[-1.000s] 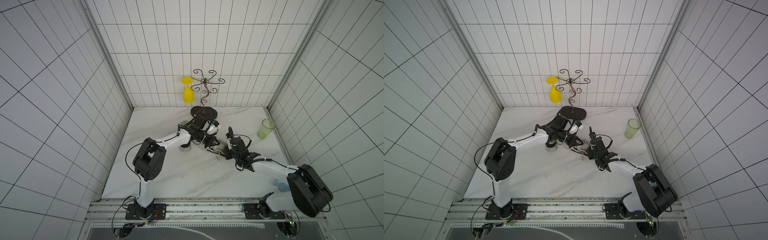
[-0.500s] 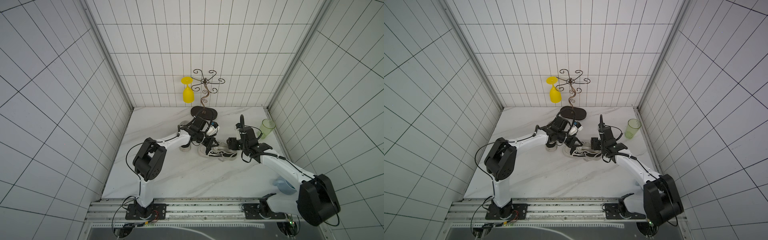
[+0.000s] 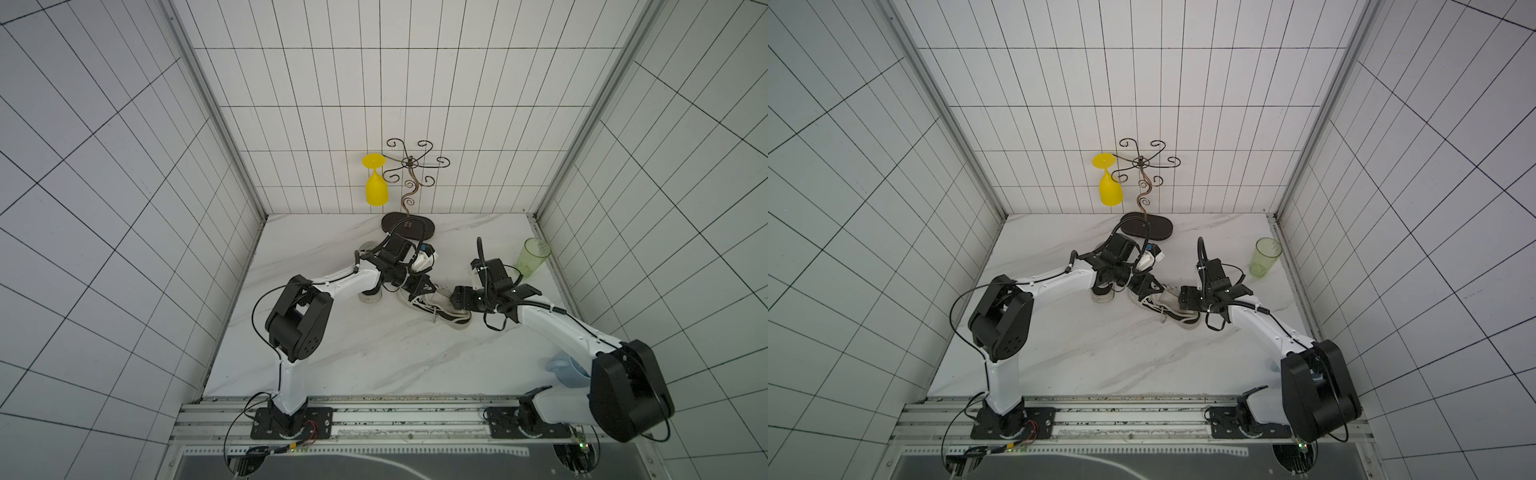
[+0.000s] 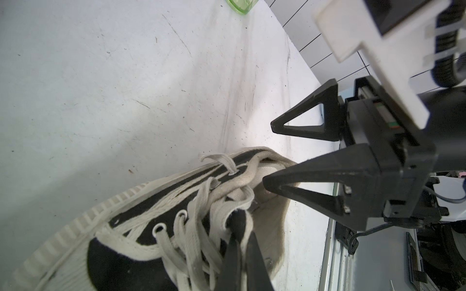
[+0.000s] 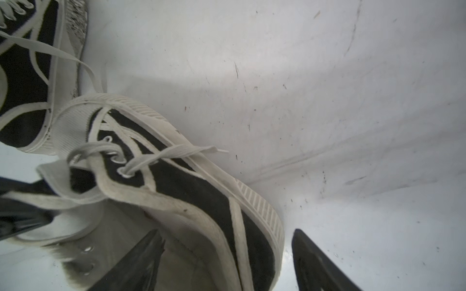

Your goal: Insert the insole into the shoe

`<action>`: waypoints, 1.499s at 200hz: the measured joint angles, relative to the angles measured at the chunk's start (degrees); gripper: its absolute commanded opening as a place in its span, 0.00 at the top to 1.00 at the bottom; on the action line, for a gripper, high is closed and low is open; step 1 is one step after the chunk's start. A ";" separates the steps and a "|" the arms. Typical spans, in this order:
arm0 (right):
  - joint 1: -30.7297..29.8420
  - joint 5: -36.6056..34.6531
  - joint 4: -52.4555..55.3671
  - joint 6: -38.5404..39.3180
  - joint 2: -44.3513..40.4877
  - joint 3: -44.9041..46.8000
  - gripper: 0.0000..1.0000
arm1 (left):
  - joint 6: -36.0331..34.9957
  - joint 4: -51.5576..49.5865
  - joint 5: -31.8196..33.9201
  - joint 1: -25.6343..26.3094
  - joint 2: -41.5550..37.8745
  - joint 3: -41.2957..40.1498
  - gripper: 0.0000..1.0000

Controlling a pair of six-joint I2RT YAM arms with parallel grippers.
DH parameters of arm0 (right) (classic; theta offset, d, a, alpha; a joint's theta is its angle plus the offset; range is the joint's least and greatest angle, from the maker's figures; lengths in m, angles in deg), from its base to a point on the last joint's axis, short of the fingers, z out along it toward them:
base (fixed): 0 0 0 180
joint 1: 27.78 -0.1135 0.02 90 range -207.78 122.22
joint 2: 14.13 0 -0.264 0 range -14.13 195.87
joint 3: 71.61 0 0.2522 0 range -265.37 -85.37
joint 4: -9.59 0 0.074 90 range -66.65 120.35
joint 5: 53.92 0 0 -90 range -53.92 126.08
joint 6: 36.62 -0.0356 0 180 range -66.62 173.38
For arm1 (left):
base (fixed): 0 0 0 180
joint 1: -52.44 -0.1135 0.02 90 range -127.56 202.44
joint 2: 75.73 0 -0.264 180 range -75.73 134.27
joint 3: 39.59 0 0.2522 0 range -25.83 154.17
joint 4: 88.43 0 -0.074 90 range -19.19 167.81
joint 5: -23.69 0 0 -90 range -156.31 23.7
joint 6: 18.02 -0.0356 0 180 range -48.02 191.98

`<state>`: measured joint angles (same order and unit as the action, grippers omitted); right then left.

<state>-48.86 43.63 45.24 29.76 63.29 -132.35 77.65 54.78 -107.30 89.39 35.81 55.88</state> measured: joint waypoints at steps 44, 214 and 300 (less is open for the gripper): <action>-0.46 -5.09 3.78 -2.08 1.22 0.00 0.42 | 0.15 0.00 1.07 0.00 0.00 0.00 1.00; -1.90 -12.74 15.67 -8.59 20.72 -17.22 0.37 | 4.33 6.73 5.05 3.76 -4.57 -5.75 1.00; 3.45 -12.20 16.70 -6.56 19.98 -17.79 0.58 | 13.64 15.47 25.03 6.14 -11.19 -12.70 1.00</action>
<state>-45.40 31.44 61.94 23.20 83.27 -150.14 91.29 70.26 -82.27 95.53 24.62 43.18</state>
